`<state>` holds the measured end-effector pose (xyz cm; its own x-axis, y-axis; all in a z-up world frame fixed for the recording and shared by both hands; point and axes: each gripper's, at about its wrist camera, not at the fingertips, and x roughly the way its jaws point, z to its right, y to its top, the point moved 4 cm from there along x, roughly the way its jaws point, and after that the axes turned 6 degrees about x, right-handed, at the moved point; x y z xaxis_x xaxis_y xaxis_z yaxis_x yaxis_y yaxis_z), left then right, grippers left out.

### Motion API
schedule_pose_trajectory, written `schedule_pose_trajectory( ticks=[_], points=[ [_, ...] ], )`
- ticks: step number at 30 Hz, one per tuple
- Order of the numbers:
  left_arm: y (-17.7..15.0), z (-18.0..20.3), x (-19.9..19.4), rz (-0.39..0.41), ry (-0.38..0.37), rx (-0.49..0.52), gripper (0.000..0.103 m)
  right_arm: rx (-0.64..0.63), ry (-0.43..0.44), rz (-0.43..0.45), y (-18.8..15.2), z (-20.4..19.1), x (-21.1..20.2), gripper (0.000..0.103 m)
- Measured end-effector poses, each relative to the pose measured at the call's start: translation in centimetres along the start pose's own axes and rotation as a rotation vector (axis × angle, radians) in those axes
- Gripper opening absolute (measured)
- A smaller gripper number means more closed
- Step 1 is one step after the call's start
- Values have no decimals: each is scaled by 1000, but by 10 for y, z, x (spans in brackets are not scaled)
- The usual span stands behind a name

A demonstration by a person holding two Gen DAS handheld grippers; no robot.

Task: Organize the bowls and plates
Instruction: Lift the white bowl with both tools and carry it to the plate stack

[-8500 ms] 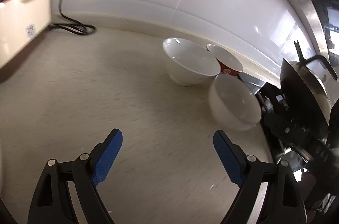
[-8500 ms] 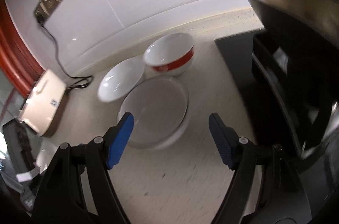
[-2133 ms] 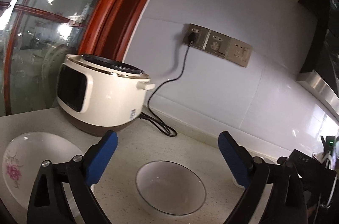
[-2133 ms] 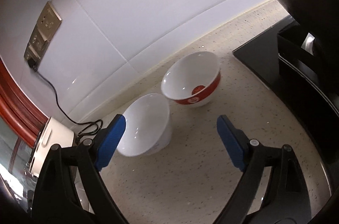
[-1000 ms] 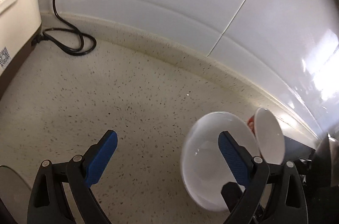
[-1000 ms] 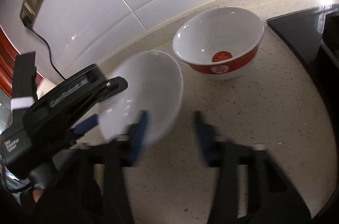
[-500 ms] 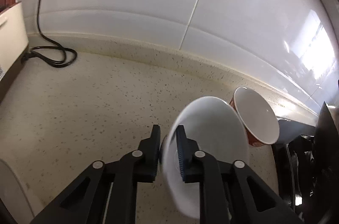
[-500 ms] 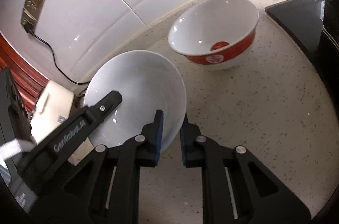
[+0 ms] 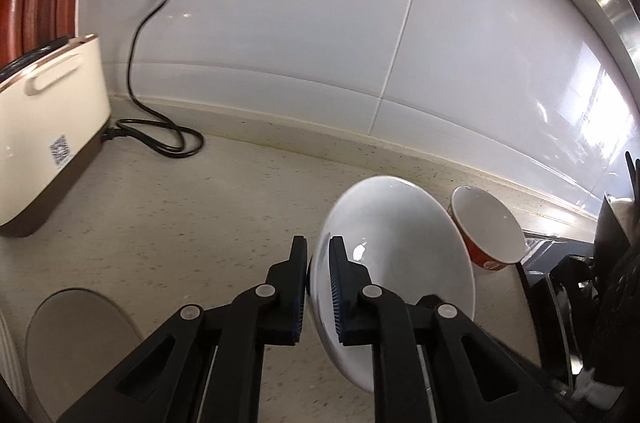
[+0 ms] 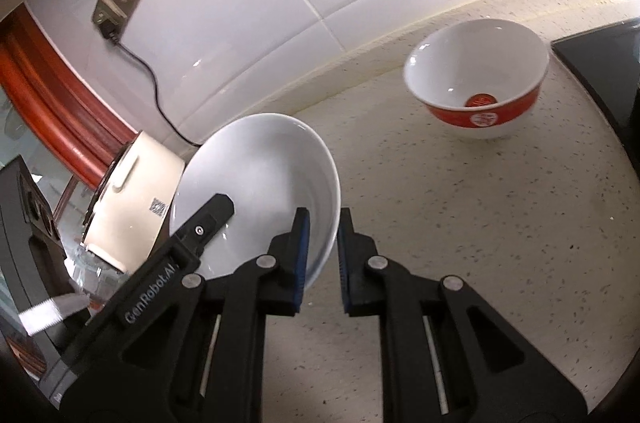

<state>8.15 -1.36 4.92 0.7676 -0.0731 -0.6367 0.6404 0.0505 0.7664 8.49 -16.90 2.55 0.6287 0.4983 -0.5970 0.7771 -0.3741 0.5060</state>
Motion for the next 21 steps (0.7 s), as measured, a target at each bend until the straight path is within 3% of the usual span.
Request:
schedule_pose_trajectory(
  ticks=[21],
  points=[
    [-24, -52, -45, 99, 105, -54, 12, -179, 93, 2, -26, -57, 9, 16]
  ],
)
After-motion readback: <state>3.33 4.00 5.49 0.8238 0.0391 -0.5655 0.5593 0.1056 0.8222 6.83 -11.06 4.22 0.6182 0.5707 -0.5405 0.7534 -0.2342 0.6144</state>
